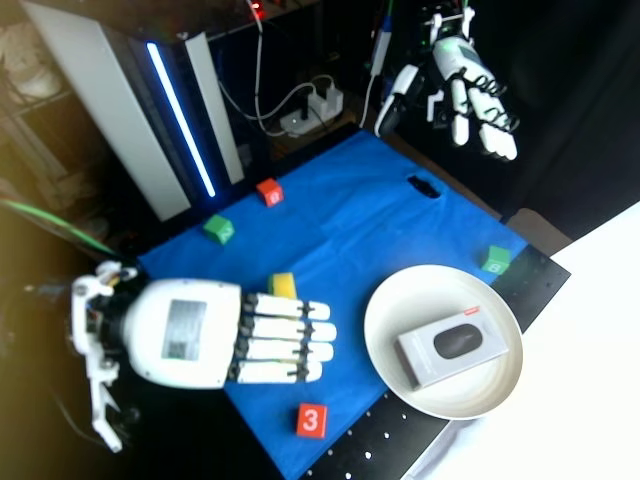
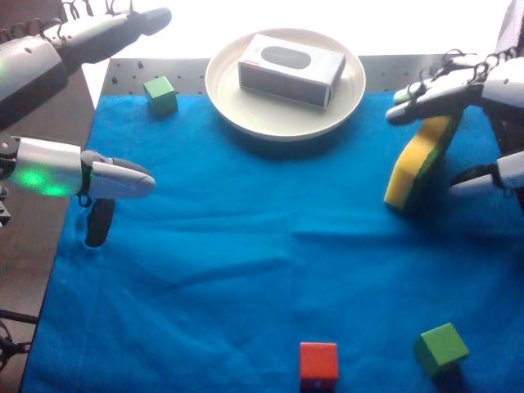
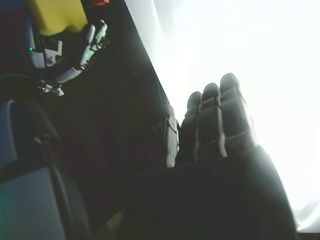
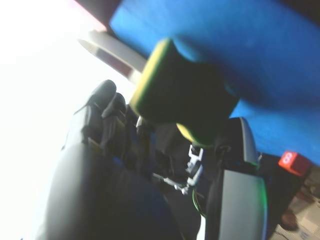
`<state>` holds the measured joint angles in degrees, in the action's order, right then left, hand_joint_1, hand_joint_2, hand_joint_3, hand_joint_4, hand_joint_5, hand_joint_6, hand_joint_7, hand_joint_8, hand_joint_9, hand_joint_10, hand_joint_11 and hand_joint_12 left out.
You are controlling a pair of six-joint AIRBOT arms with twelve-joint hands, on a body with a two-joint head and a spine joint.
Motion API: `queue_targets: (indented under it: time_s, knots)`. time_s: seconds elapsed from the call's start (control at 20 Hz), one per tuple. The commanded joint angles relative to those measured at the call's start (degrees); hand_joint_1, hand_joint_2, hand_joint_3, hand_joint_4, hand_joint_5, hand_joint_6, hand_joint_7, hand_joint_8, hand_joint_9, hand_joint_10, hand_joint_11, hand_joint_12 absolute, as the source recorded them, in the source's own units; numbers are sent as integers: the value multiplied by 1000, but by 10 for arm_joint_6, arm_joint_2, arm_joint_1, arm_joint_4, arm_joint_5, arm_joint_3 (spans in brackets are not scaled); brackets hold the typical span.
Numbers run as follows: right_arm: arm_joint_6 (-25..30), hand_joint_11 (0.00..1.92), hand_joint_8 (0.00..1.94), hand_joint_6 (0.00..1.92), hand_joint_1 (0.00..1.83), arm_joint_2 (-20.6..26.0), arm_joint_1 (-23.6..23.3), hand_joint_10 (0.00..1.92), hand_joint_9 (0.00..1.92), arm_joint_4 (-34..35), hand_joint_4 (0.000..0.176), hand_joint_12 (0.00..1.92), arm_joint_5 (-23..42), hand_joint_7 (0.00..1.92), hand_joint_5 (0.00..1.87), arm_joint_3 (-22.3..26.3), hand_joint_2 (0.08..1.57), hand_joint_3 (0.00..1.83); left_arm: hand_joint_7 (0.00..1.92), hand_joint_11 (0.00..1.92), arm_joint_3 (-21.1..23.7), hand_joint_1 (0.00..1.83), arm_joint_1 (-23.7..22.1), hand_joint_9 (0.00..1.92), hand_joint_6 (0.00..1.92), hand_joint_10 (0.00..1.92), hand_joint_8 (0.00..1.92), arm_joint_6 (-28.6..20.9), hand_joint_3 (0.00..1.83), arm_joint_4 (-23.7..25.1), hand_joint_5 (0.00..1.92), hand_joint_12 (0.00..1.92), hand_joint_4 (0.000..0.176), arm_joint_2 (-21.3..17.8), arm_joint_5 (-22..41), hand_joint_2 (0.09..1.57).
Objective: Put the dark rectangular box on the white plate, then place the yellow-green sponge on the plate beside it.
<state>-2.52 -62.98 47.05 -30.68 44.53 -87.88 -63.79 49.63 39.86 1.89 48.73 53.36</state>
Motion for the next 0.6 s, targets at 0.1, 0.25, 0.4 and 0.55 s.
queue_targets:
  time_s: [0.1,0.25,0.4,0.55]
  knots:
    - [3,409,1284,1019,1186,-13,-7,748,744,23,0,1435,51,770,945,-9,1182,0,0,8,0,819,-2,0,0,0,0,-2,0,-14,4,7,174,3,69,828]
    - [3,459,1214,1108,1198,-22,-14,1022,816,25,0,1355,51,922,846,-15,1166,0,0,47,-2,850,-2,0,8,0,0,-2,0,-14,27,26,176,7,66,822]
    - [3,641,1124,1145,1202,-24,-42,1041,859,24,0,1379,51,963,841,-14,1159,0,0,50,-2,849,1,0,7,0,0,-3,5,-14,31,29,162,8,66,841]
    - [3,637,1074,1074,1212,-43,-80,994,864,29,0,1424,52,993,885,-28,1138,0,0,4,-1,861,4,0,2,0,0,-3,6,-16,25,11,161,8,72,849]
